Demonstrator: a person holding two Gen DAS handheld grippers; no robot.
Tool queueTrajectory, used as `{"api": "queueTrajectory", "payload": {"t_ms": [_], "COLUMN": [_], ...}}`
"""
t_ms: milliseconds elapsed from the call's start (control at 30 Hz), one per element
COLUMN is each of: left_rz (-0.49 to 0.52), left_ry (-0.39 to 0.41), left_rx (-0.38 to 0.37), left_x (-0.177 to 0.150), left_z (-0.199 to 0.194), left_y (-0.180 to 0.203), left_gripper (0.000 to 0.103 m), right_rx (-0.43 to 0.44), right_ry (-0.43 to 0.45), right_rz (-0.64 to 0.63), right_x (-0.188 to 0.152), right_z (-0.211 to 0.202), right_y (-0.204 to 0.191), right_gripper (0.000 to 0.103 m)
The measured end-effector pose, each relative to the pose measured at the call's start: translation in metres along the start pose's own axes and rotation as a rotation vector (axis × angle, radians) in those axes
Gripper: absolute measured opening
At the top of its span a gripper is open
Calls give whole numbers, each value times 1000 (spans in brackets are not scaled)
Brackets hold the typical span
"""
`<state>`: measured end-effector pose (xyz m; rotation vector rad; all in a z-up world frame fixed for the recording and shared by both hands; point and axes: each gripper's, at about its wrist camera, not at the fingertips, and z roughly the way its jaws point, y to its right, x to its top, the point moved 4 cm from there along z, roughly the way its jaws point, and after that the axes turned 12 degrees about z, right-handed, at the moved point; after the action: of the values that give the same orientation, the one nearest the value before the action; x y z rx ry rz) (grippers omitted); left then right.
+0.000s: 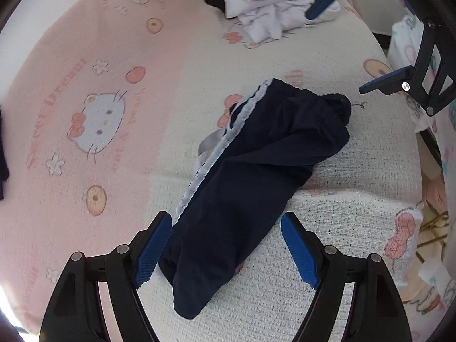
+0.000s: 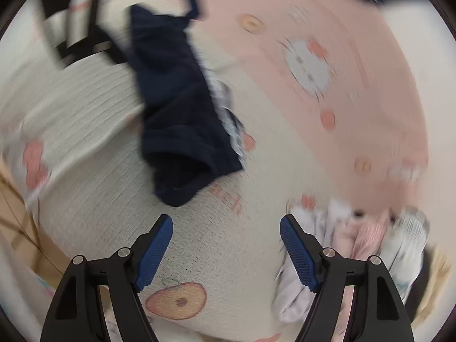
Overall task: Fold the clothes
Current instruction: 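Lift both grippers away from the folded navy pants, then grasp the navy pants with the left gripper while the right gripper grasps beside it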
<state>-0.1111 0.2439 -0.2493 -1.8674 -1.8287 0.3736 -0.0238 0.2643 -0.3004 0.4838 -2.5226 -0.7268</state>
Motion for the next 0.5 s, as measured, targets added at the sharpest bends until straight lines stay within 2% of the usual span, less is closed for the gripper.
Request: {"api": "queueTrajectory", "payload": {"t_ms": [100, 267, 400, 500], "left_rz": [36, 33, 90, 172], "left_ry": [12, 23, 39, 63], "left_rx": [3, -51, -48, -20], "left_x": [5, 13, 19, 24], "left_z": [5, 14, 18, 18], "left_y": [4, 6, 9, 13], "left_gripper": [78, 78, 78, 78], "right_rx": [-32, -46, -52, -70], "right_ry": [8, -3, -11, 6], "right_rz": [-79, -115, -113, -108], "right_x": [-2, -3, -9, -13], "right_z": [2, 8, 14, 16], "right_y": [-11, -19, -21, -20], "right_gripper": [77, 77, 77, 77]}}
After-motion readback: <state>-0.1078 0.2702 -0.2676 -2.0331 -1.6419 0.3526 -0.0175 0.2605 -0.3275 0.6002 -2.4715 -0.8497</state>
